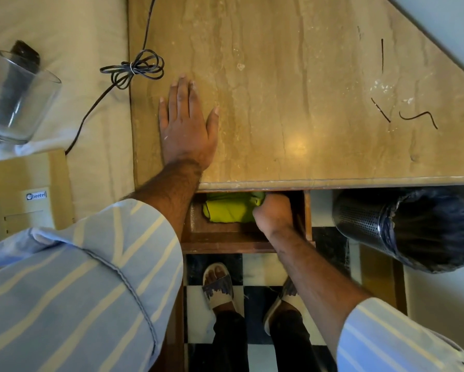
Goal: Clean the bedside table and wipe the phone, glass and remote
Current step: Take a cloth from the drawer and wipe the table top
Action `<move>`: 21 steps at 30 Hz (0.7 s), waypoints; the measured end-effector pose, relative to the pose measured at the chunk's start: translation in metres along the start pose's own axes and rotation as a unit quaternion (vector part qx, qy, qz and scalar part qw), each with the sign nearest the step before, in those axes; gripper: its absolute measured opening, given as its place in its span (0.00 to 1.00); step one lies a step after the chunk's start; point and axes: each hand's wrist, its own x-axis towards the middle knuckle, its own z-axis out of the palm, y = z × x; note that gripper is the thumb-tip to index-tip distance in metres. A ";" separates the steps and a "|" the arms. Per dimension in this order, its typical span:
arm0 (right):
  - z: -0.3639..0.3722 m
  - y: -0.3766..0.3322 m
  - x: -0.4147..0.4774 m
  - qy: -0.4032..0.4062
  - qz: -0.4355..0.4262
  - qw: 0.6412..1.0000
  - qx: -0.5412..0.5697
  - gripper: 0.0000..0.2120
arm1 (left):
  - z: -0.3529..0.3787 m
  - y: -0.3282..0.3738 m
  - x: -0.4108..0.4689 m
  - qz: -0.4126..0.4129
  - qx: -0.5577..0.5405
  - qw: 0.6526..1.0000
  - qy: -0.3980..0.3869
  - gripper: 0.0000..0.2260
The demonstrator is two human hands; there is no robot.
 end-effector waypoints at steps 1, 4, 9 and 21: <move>-0.004 -0.001 -0.012 -0.012 -0.048 0.999 -0.017 0.08 | 0.000 0.000 0.000 0.000 0.001 1.000 0.000 0.31; -0.032 -0.010 -0.052 -0.079 -0.187 0.975 -0.091 0.14 | -0.002 -0.001 0.000 -0.001 -0.002 1.000 -0.001 0.31; -0.127 -0.058 -0.070 -0.127 -0.307 0.921 -0.204 0.16 | -0.002 0.001 0.001 0.000 -0.008 1.000 0.000 0.31; -0.245 -0.158 0.051 0.023 -0.318 0.897 -0.305 0.24 | -0.004 0.000 0.000 0.002 -0.019 1.000 0.004 0.30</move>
